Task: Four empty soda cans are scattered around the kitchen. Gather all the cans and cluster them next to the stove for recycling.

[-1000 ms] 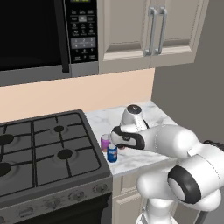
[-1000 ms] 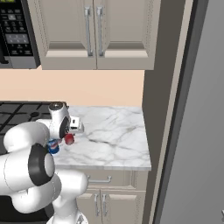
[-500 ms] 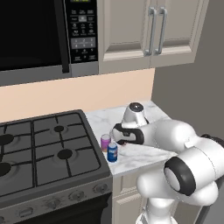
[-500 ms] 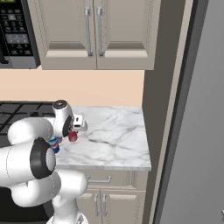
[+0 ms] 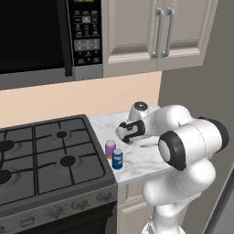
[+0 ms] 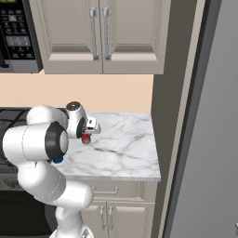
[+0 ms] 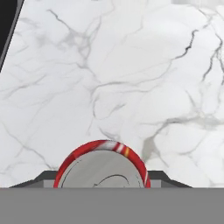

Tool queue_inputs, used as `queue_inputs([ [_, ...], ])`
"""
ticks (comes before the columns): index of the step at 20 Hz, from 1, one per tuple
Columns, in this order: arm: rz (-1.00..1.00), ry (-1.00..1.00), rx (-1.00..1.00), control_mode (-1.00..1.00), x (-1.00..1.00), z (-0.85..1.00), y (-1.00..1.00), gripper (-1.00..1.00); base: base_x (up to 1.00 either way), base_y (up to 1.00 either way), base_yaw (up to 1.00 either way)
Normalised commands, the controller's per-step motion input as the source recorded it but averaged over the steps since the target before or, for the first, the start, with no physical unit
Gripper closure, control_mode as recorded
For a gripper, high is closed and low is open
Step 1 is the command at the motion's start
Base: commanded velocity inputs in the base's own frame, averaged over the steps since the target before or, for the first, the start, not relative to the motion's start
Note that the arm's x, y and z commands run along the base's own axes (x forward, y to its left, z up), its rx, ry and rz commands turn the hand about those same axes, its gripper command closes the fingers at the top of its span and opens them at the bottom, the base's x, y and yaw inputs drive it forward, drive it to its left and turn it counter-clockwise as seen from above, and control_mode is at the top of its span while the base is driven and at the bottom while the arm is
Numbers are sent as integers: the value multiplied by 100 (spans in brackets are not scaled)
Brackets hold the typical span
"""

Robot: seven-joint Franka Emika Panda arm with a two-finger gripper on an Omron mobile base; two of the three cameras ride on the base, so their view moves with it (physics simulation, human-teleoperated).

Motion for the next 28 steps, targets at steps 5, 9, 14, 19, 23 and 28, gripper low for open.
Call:
queue_inputs([
  [5, -1, 0, 0, -100, 10, -13, 10, 100, 0, 0, 0],
  [9, 0, 0, 4, -100, -6, -19, 14, 100, 0, 0, 0],
  [14, 0, 0, 5, -100, -2, -29, 0, 100, 0, 0, 0],
  [19, 0, -4, 5, -100, -6, -24, 9, 100, 0, 0, 0],
  [23, 0, -10, 0, -100, -19, 0, 24, 100, 0, 0, 0],
  [28, 0, -5, 0, -100, -40, 0, 12, 100, 0, 0, 0],
])
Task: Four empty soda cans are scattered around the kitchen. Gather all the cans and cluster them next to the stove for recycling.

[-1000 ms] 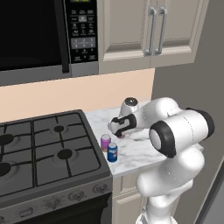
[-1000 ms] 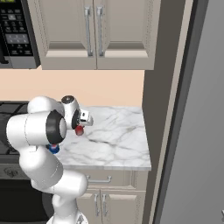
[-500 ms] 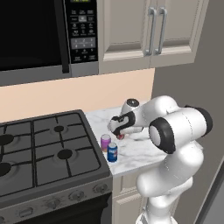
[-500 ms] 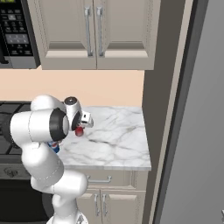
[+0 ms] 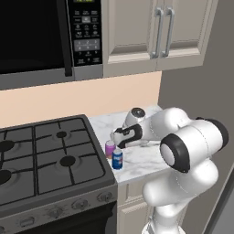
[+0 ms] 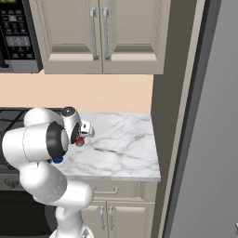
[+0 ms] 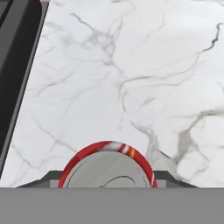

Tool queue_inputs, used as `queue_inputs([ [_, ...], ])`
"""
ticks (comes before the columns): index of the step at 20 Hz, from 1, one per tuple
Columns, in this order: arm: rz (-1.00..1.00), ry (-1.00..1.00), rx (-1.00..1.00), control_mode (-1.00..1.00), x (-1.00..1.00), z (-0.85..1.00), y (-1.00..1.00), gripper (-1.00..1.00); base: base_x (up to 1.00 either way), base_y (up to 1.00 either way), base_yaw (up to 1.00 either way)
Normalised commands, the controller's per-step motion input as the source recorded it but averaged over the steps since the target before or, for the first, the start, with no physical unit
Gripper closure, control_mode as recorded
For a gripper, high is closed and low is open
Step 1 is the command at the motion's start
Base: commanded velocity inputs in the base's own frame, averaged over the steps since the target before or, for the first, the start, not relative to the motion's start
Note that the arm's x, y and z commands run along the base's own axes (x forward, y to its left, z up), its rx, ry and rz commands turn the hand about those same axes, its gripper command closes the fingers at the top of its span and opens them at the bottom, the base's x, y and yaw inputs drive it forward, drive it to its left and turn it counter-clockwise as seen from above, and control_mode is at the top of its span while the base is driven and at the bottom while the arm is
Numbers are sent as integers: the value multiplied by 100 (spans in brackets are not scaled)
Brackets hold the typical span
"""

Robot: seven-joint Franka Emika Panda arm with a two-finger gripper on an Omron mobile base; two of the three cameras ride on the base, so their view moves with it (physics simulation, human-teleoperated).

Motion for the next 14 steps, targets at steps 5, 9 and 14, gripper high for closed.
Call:
queue_inputs([
  [5, 0, 0, 0, -100, -3, 0, 0, 100, 0, 0, 0],
  [9, 0, 0, 0, -100, 12, -3, 0, 100, 0, 0, 0],
  [14, 0, 3, 0, -100, -1, -25, 0, 100, 0, 0, 0],
])
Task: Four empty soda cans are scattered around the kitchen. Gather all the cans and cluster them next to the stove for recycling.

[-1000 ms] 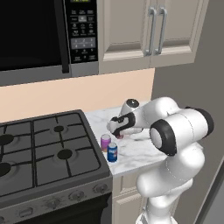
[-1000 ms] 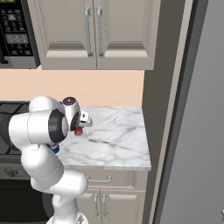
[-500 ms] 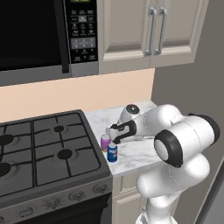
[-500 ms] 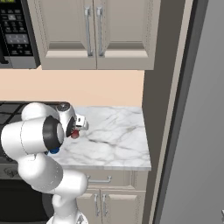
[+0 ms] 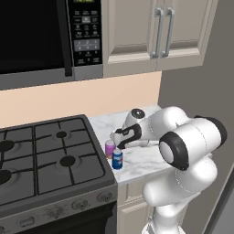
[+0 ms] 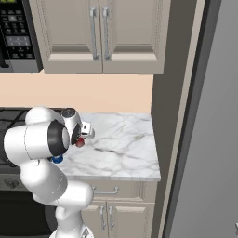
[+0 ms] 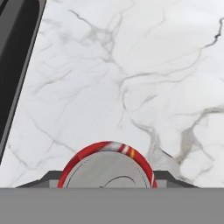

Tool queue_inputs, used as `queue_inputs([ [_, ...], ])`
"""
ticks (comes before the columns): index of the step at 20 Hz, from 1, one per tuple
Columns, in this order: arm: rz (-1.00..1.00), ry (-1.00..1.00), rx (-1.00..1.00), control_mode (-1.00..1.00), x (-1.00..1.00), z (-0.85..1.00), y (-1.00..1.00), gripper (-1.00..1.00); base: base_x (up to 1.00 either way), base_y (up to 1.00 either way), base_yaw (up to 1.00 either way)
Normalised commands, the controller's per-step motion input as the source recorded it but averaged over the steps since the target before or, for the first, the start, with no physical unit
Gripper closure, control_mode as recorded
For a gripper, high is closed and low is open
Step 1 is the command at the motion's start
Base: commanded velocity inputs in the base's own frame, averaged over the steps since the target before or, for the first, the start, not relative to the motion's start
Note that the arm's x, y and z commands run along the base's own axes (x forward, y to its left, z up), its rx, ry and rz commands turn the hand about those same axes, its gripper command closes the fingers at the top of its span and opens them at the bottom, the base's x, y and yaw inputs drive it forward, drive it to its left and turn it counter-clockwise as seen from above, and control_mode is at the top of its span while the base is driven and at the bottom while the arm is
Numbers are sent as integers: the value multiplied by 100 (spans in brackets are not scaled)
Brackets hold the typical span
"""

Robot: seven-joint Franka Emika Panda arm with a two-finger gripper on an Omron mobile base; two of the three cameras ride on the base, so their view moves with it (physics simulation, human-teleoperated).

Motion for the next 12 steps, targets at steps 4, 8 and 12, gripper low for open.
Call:
queue_inputs([
  [4, 0, 3, 0, -100, -1, -3, 0, 100, 0, 0, 0],
  [8, 0, 0, 0, -100, 0, 0, 0, -100, 0, 0, 0],
  [12, 0, 0, 0, -100, 0, 0, 0, -100, 0, 0, 0],
])
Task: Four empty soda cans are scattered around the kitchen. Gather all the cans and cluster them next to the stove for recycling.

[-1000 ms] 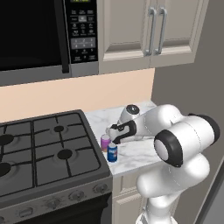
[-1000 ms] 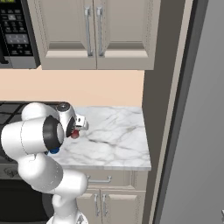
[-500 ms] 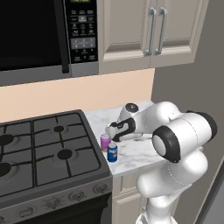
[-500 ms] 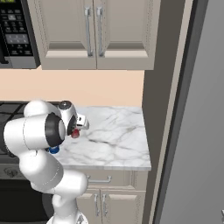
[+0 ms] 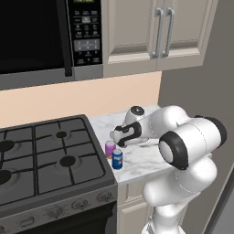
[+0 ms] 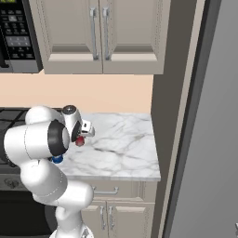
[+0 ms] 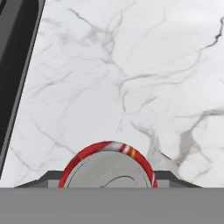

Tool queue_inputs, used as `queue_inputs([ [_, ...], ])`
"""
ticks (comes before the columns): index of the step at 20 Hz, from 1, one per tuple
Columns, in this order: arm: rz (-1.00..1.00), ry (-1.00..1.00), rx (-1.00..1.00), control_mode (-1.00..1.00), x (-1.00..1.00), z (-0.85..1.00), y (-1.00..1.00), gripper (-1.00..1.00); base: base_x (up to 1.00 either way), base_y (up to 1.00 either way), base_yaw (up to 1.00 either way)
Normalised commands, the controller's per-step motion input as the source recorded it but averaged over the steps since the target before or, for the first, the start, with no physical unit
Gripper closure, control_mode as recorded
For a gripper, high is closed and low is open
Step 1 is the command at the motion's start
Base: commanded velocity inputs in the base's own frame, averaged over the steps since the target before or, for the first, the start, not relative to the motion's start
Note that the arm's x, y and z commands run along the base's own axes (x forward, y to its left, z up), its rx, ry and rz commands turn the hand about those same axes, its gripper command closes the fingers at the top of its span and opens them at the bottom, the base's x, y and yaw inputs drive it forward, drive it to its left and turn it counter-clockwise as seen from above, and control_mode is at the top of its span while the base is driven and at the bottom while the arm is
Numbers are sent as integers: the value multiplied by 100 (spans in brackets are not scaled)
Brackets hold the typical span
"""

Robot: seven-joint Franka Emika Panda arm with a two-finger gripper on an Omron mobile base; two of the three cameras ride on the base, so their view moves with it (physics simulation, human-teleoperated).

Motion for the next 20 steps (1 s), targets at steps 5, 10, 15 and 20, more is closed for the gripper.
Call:
queue_inputs([
  [5, 0, -1, 0, -100, -22, 11, 0, -100, 0, 0, 0],
  [10, 0, -4, 0, -100, -32, 43, 0, -100, 0, 0, 0],
  [15, 0, -1, 3, -100, -54, 39, -9, -100, 0, 0, 0],
  [20, -1, 0, 8, -100, -99, 29, -10, -100, 0, 0, 0],
])
